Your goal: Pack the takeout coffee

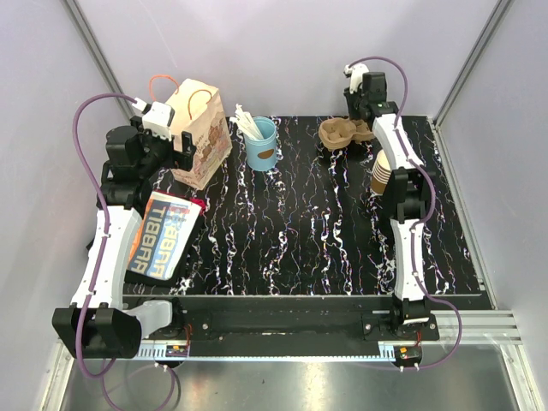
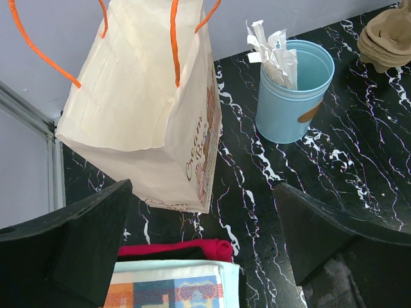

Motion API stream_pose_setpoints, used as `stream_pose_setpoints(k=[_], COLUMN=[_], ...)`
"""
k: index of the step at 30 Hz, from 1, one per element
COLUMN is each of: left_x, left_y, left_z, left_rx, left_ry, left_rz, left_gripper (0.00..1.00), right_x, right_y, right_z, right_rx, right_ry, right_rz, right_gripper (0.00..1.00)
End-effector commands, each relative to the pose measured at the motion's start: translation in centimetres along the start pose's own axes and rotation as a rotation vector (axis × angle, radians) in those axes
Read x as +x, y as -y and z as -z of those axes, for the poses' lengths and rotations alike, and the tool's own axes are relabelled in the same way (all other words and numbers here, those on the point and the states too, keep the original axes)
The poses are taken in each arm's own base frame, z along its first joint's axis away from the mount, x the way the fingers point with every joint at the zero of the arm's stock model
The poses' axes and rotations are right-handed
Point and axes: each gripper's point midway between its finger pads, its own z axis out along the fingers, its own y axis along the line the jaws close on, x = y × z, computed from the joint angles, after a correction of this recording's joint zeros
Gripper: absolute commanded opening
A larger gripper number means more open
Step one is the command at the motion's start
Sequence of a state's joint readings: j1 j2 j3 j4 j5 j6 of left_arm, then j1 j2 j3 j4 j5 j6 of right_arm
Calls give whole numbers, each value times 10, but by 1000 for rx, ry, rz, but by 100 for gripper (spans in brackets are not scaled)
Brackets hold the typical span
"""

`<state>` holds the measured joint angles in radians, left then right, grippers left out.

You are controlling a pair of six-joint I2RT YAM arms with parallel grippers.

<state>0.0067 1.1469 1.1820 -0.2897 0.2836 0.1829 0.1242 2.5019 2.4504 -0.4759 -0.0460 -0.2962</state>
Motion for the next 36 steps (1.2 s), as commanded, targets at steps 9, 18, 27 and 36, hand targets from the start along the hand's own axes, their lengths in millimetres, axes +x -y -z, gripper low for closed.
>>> stream_pose_setpoints(k=[9, 18, 27, 36], left_x=[-22, -21, -18, -17], left_y=[4, 3, 3, 3], left_z=[7, 4, 1, -1], left_rx=[15, 14, 14, 18], left_ry=[87, 80, 71, 69], left_rz=[-16, -14, -13, -9], left_gripper=[99, 99, 99, 99], right_x=[-29, 15, 40, 32], right_y=[2, -13, -15, -10], right_z=[24, -5, -22, -21], right_rx=[29, -31, -33, -31], right_ry=[51, -37, -86, -62], right_rz=[55, 37, 20, 5], right_gripper=[56, 61, 61, 56])
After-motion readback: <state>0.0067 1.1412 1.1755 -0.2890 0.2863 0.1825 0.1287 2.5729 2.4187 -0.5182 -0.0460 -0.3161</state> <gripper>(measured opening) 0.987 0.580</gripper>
